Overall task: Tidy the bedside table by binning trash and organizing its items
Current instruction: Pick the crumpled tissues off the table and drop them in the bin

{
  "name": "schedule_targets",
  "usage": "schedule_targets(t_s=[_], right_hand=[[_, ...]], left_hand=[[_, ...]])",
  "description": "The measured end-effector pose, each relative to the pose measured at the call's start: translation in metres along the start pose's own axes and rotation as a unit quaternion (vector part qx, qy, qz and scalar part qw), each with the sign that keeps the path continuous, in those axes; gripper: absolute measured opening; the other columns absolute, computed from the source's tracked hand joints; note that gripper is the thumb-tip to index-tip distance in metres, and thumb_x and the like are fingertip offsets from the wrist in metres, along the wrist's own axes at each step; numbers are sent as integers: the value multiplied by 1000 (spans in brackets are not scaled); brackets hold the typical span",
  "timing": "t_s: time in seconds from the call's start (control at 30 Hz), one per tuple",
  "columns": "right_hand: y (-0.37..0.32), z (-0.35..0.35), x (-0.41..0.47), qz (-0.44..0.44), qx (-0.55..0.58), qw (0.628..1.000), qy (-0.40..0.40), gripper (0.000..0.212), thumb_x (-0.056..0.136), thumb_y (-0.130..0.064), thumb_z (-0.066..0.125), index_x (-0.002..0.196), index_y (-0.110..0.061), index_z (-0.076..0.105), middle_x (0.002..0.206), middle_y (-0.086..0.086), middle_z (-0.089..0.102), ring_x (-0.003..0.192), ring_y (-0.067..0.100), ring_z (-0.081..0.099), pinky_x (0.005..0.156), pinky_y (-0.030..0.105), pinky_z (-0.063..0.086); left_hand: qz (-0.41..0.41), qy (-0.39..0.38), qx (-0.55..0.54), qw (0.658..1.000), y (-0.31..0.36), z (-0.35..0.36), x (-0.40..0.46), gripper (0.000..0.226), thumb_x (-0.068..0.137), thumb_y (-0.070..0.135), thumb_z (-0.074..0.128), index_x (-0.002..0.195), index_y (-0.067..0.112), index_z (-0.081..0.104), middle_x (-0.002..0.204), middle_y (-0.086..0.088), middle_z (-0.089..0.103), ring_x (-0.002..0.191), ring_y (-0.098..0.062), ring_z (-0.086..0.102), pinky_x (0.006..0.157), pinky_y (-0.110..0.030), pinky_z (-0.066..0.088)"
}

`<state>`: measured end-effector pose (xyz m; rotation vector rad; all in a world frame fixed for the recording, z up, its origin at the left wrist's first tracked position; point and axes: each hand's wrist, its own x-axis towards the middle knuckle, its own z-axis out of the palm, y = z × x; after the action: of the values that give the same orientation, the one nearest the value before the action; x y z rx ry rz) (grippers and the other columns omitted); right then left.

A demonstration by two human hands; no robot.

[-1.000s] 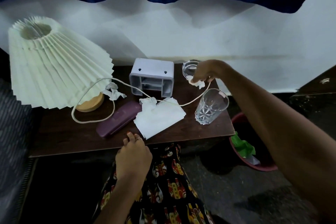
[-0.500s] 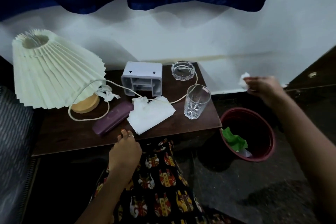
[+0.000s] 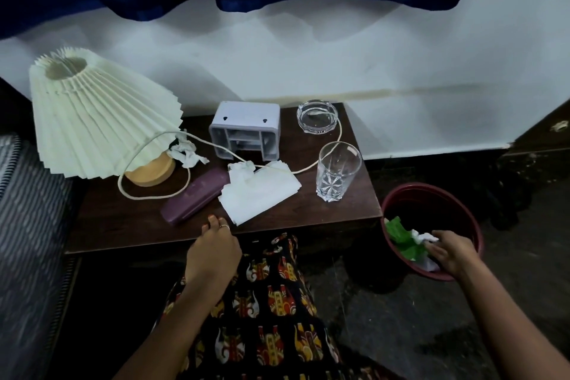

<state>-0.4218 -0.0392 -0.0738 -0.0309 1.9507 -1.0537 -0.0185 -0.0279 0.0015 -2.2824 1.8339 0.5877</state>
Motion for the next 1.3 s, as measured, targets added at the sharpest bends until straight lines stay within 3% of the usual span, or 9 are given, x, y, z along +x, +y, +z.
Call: schedule_targets(t_s=[0.1,0.17,0.33,0.47,0.7,0.83,1.03,1.13,1.3], right_hand=[[-12,1,-10,-15,42,999,-6,37,95,-4,43,131,7,43,130,30,50,93,32,63,74,24,55],[-29,7,-27,-53,69,996,-12,37,96,-5,43,131,6,44,134,25,49,110,33,57,94,33,48],[-79,36,-117,-239,113,960,-90,21,91,-2,45,101,-7,62,91,8,64,82,14,69,81,26,52],[-87,72,-201,-381,98,894,-212,17,89,-3,55,83,-15,64,82,3,66,74,13,64,73,19,53],[-43,188,-228,-509,-303,759,-269,20,89,-6,57,106,-12,65,99,3,67,82,18,65,67,9,45],[-22,246,-219,-497,-496,663,-260,59,86,-7,55,140,-26,39,132,14,50,113,31,55,95,31,44],[-14,286,-214,-504,-594,583,-230,58,85,4,48,133,-28,49,130,13,47,115,33,53,91,39,45],[-13,296,-205,-508,-589,591,-213,32,86,-3,54,116,-13,61,121,17,59,110,36,58,90,39,48],[-21,292,-210,-505,-455,703,-209,17,86,-7,57,99,-2,66,98,19,70,91,30,66,75,23,45]], left_hand=[[-3,-1,-6,1000,1,1,2,48,100,20,28,145,4,30,155,-13,26,137,-30,36,103,-40,39],[-5,-4,-7,1000,1,2,2,48,100,19,27,146,4,29,156,-13,25,138,-30,34,104,-40,38],[-3,-7,-18,1000,-2,3,2,49,100,19,26,147,5,26,157,-12,21,140,-29,30,107,-41,35],[3,-6,-30,1000,-6,3,2,50,99,17,26,147,6,26,158,-11,20,142,-28,28,107,-41,34],[0,-3,-64,998,-10,3,-1,51,98,18,28,148,9,25,159,-8,18,142,-26,28,106,-43,34],[3,5,-68,998,-10,4,0,51,98,18,28,148,8,25,158,-9,18,141,-27,30,105,-43,37],[7,0,-85,996,-14,4,3,52,98,19,31,148,8,24,159,-8,18,141,-27,31,105,-42,37],[11,-4,-92,996,-15,2,2,52,98,19,30,148,8,23,159,-8,17,142,-26,27,106,-43,36],[8,-13,-100,995,-13,0,1,53,98,21,33,148,8,24,159,-8,15,143,-26,25,106,-45,35]])
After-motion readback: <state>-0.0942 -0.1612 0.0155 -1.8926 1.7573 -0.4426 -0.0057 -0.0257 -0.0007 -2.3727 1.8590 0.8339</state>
